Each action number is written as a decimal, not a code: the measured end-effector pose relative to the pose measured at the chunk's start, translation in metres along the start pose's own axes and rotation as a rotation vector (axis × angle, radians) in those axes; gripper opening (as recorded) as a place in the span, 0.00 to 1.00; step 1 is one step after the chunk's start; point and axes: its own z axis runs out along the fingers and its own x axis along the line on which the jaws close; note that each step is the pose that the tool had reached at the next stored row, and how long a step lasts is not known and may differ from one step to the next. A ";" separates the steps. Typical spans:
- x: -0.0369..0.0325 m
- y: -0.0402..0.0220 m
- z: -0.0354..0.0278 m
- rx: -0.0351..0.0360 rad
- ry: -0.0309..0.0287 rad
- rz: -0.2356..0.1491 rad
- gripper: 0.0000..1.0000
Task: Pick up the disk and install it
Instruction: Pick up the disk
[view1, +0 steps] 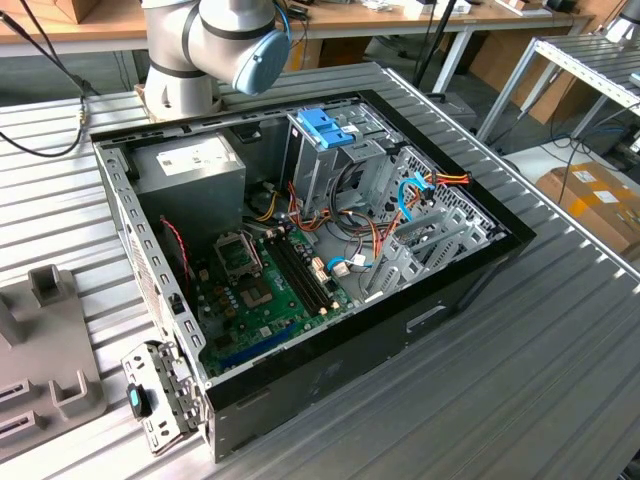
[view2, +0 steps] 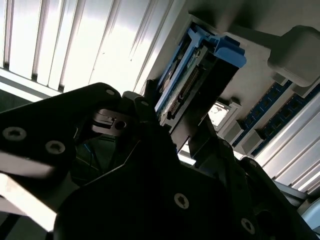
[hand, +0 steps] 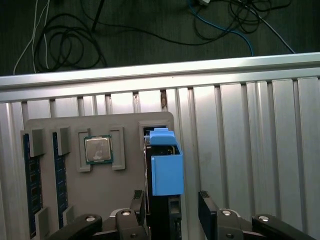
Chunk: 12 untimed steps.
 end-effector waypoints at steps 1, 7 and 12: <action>0.0000 0.0000 0.0000 -0.0001 0.0000 0.000 0.45; 0.0000 -0.0001 0.0000 0.0000 0.0000 0.000 0.36; 0.0000 -0.0001 0.0000 0.0000 -0.0001 0.000 0.36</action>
